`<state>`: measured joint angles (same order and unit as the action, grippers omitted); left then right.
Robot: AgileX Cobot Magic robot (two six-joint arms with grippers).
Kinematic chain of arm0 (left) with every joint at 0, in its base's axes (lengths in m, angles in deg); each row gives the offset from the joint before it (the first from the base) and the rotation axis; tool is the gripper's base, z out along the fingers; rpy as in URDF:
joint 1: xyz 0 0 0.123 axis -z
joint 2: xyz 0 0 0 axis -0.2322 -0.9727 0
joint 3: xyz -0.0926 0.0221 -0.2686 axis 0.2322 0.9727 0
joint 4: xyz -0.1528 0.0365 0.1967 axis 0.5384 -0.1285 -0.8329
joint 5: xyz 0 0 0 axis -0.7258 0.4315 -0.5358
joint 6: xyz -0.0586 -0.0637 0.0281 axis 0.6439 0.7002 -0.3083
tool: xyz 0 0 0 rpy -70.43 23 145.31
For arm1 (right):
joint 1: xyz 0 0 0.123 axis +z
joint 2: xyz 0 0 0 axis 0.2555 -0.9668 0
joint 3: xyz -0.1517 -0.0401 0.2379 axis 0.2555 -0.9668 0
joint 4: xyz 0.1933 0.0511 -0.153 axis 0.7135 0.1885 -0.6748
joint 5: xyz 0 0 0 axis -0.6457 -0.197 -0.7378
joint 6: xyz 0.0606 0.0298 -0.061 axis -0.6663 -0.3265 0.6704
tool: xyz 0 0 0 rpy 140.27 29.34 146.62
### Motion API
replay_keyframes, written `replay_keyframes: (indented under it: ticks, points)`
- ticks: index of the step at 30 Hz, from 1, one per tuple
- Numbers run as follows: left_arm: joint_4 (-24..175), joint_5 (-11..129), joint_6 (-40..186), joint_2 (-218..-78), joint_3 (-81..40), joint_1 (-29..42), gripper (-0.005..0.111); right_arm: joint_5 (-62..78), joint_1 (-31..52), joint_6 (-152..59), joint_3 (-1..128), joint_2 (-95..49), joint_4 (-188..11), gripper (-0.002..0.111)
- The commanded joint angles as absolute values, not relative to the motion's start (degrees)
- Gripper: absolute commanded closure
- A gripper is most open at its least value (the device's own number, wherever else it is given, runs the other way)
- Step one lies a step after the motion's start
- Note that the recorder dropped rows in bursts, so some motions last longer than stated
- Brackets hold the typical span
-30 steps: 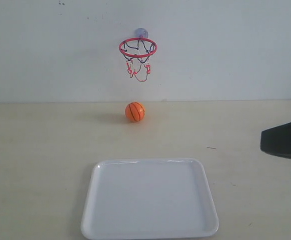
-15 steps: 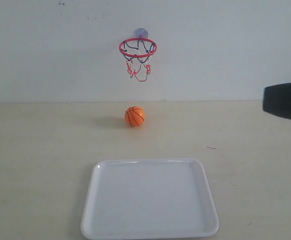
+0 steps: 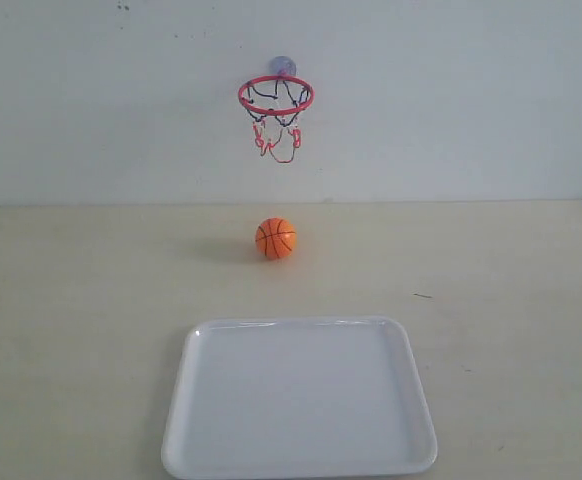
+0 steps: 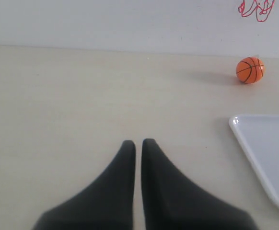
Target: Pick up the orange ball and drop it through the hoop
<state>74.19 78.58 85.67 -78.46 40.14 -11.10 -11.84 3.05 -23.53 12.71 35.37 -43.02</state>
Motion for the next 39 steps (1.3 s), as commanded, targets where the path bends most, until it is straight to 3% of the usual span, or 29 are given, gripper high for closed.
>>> replay_keyframes:
  ticks: [1,5,12,21,28,39]
  points:
    - [74.13,78.31,85.52,-78.27,40.35,-10.74,0.103,-6.83,2.87,-23.17,4.78,42.98,-42.58,0.108]
    - [74.13,78.31,85.52,-78.27,40.35,-10.74,0.103,-2.75,2.07,-26.33,-1.37,48.80,-42.34,0.108]
    - [74.13,78.31,85.51,-78.27,40.35,-10.74,0.103,-3.42,-11.85,-32.34,-1.37,48.80,-41.09,0.108]
    - [74.13,78.31,85.51,-78.27,40.35,-10.74,0.103,-3.42,-11.87,-38.42,-1.37,48.80,-41.96,0.108]
    - [74.13,78.31,85.51,-78.27,40.35,-10.74,0.103,-13.14,-11.87,-45.51,-1.37,48.80,-76.44,0.108]
    - [74.13,78.31,85.51,-78.27,40.35,-10.74,0.103,-12.83,-11.87,-52.11,-1.37,48.80,-88.54,0.108]
